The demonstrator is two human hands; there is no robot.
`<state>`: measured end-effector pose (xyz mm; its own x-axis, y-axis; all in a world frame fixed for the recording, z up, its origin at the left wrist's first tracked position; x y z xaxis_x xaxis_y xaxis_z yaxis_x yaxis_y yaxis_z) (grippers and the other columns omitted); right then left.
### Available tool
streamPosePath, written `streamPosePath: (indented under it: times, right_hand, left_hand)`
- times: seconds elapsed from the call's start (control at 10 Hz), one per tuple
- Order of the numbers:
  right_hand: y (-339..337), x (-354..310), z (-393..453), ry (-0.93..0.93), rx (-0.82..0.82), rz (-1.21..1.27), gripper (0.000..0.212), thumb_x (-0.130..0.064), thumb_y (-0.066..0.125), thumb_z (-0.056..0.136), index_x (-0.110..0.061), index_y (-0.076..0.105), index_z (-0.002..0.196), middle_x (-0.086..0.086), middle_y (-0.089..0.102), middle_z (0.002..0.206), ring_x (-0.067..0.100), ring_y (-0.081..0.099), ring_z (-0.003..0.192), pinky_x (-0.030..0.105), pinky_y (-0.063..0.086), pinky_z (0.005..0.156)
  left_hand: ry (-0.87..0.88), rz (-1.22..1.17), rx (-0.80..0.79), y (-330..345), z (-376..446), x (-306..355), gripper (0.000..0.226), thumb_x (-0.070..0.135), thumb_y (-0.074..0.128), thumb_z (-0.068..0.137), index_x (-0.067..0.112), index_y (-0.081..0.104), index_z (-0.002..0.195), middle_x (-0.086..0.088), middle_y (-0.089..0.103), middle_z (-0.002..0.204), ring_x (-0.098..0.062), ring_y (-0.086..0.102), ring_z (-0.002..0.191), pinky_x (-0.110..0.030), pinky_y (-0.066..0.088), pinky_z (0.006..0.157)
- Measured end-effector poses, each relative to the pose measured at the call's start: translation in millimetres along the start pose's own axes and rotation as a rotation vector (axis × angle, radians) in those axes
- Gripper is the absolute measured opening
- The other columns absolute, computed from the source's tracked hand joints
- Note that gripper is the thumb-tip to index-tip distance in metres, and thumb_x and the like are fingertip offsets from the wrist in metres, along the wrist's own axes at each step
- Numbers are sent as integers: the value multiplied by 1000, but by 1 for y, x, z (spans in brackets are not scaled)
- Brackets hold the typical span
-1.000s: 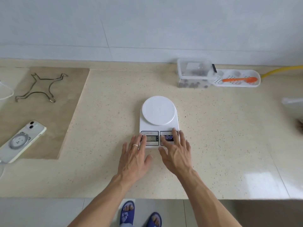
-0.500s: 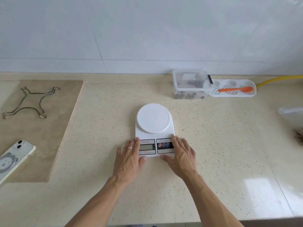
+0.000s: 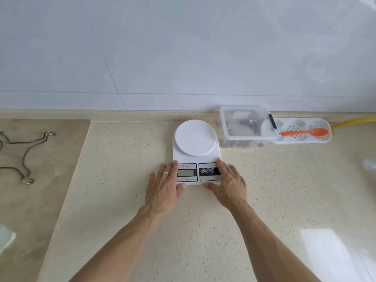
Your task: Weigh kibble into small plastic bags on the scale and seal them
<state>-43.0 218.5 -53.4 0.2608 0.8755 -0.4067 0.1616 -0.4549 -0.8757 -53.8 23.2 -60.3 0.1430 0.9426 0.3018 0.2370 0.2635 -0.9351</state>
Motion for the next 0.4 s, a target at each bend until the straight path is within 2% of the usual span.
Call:
streamPosePath:
  times: [0.2, 0.3, 0.4]
  right_hand:
    - [-2, 1, 13, 4, -5, 30, 95, -55, 68, 84, -29, 13, 156, -7, 26, 161, 19, 12, 151, 49, 17, 121]
    - [-5, 0, 14, -23, -8, 52, 95, -53, 71, 82, -26, 17, 156, -4, 33, 158, 22, 20, 149, 52, 22, 118]
    - [-6, 3, 16, -18, -120, 210, 96, -48, 72, 82, -24, 15, 156, 2, 41, 150, 25, 35, 140, 54, 34, 112]
  left_hand:
    - [0, -40, -37, -3, 17, -1, 79, 50, 44, 97, 19, 0, 155, -2, 16, 161, -22, 9, 149, -44, 15, 119]
    - [-20, -54, -52, -3, 20, -3, 81, 49, 48, 96, 19, 2, 155, -2, 17, 161, -22, 12, 149, -46, 19, 119]
    - [8, 9, -61, -12, 20, 4, 81, 51, 46, 95, 24, -2, 154, -9, 12, 161, -27, 16, 147, -46, 27, 116]
Point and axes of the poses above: each hand's wrist, its own z-axis towards the middle knuckle, its own y-axis out of the palm, x = y × z, the point moved 9 cm from there along z, towards the middle knuckle
